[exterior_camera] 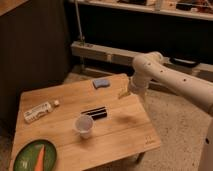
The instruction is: Move the arm in a circular motion
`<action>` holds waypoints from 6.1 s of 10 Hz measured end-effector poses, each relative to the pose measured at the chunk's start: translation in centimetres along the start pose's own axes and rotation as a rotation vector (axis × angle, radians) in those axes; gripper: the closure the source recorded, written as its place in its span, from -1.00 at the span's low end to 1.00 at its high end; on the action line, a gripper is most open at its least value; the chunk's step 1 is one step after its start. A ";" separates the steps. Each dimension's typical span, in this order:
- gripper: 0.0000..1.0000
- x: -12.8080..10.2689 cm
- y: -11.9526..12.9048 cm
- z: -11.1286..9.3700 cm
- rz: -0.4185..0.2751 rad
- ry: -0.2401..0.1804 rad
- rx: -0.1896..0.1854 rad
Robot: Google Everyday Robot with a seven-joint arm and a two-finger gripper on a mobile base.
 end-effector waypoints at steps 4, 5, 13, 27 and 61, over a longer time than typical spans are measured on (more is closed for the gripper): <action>-0.60 6.7 3.3 -1.7 -0.086 0.017 0.052; -0.60 9.1 6.6 -2.7 -0.135 0.015 0.075; -0.60 19.6 29.8 -13.1 -0.445 -0.036 0.206; -0.60 7.6 18.3 -7.9 -0.261 -0.048 0.129; -0.60 5.6 16.6 -6.5 -0.310 -0.073 0.047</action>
